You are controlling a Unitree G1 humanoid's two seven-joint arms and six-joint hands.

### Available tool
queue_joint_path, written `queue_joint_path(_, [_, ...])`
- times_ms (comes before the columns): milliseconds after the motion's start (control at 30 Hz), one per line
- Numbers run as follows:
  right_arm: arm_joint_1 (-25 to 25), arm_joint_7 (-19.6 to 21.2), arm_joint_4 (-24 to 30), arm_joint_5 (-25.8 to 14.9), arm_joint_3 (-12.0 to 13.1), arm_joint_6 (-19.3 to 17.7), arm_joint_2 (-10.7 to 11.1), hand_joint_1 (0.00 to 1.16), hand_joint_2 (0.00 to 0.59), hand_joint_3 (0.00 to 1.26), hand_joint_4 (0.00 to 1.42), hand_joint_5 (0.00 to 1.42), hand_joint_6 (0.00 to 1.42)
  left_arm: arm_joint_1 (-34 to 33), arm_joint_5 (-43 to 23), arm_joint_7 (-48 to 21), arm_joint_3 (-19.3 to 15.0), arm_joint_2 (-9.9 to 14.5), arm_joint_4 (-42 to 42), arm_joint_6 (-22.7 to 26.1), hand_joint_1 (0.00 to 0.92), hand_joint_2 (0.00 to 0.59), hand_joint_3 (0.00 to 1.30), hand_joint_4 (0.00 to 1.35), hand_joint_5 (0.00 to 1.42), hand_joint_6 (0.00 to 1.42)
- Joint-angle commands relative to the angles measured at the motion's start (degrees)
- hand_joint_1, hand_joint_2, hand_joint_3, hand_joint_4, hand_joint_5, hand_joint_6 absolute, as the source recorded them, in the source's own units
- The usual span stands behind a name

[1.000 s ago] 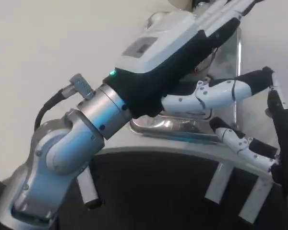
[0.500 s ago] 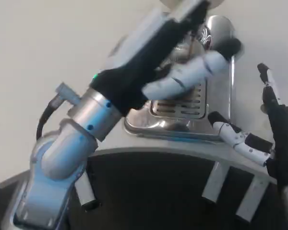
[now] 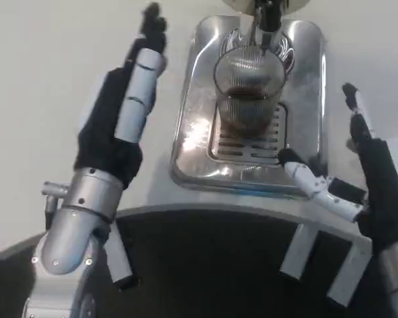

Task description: Grasp the cup under the faucet to collect the drink, then remove the cup.

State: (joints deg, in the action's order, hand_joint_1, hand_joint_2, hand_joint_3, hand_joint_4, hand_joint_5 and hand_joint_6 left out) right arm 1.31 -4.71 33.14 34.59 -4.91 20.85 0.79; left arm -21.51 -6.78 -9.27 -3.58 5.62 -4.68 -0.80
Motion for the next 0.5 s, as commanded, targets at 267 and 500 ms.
queue_joint_path(267, [2.5,1.7,-3.0,-1.3,-0.6,0.7,0.0,0.66,0.267,0.0,0.0,0.0,0.12,3.3,1.3,0.3,-1.2,2.1,0.8,-1.5,0.0,0.23,0.0,0.0,0.0,0.0])
queue_joint_path(500, [5.3,2.7,-6.1,-2.5,-2.0,-0.1,-0.4,0.65,0.252,0.0,0.0,0.01,0.13,7.3,7.3,1.8,-0.7,4.9,3.0,-3.8,0.0,0.23,0.0,0.0,0.0,0.0])
